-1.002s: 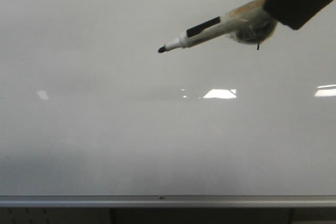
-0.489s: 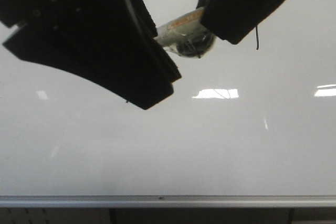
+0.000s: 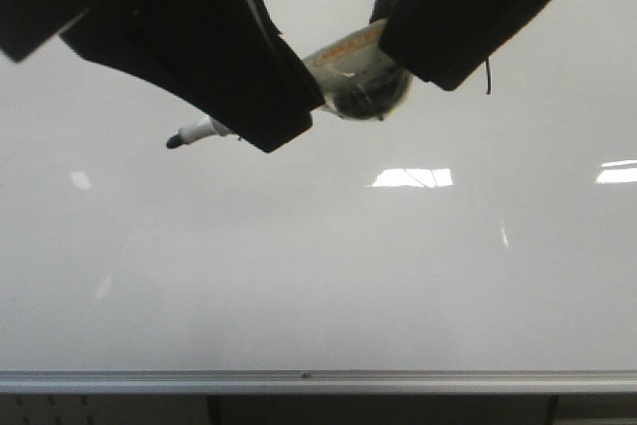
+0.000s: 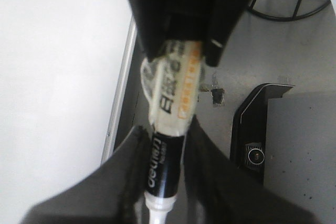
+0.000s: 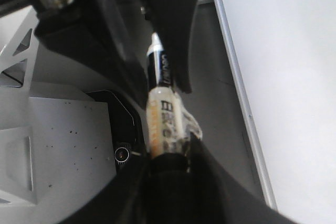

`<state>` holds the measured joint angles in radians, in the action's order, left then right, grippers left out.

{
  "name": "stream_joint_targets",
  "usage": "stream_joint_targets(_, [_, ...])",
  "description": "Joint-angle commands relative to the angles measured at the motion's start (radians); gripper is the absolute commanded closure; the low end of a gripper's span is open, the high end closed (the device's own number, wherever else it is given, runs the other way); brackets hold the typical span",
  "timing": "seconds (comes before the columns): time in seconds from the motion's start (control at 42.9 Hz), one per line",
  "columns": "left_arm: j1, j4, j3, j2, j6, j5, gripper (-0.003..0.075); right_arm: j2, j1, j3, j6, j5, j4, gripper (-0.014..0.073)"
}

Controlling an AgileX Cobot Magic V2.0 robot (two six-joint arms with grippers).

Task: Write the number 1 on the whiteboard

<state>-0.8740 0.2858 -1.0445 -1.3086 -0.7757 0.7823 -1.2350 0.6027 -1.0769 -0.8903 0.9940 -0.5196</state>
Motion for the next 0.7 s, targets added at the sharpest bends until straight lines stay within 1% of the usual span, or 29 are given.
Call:
stream_joint_targets(0.0, [-0.008, 0.031, -0.032, 0.024, 0.015, -0.048, 0.0739, 0.023, 0.003, -0.047, -0.001, -0.02, -0.095, 0.068])
stream_joint_targets(0.117, [-0.008, 0.031, -0.032, 0.024, 0.015, -0.048, 0.0741, 0.023, 0.003, -0.071, 0.001, -0.013, -0.103, 0.0679])
stream_joint_targets(0.163, [-0.008, 0.031, -0.032, 0.024, 0.015, -0.048, 0.0741, 0.023, 0.003, -0.076, 0.001, -0.016, -0.103, 0.0662])
stream_joint_targets(0.233, [-0.008, 0.031, -0.032, 0.024, 0.015, -0.046, 0.0741, 0.023, 0.003, -0.076, 0.001, -0.02, -0.105, 0.058])
stream_joint_targets(0.28, [-0.008, 0.031, -0.032, 0.024, 0.015, -0.043, 0.0741, 0.023, 0.003, -0.076, 0.001, -0.019, -0.105, 0.0475])
stream_joint_targets(0.303, [-0.008, 0.031, -0.032, 0.024, 0.015, -0.042, 0.0741, 0.023, 0.003, -0.076, 0.001, -0.017, -0.105, 0.0446])
stream_joint_targets(0.373, [-0.008, 0.031, -0.032, 0.024, 0.015, -0.042, 0.0741, 0.023, 0.003, -0.076, 0.001, -0.017, -0.109, 0.0297])
stream_joint_targets(0.466, [-0.008, 0.031, -0.032, 0.024, 0.015, -0.037, 0.0741, 0.025, 0.003, -0.076, 0.001, -0.029, -0.126, 0.0165])
stream_joint_targets(0.559, [-0.008, 0.029, -0.032, 0.024, 0.015, -0.03, 0.0741, 0.043, 0.003, -0.076, 0.001, -0.056, -0.13, 0.0108])
stream_joint_targets(0.676, [0.011, 0.016, -0.027, 0.024, 0.017, -0.014, 0.0741, 0.094, -0.009, -0.076, 0.019, -0.082, -0.124, 0.0102])
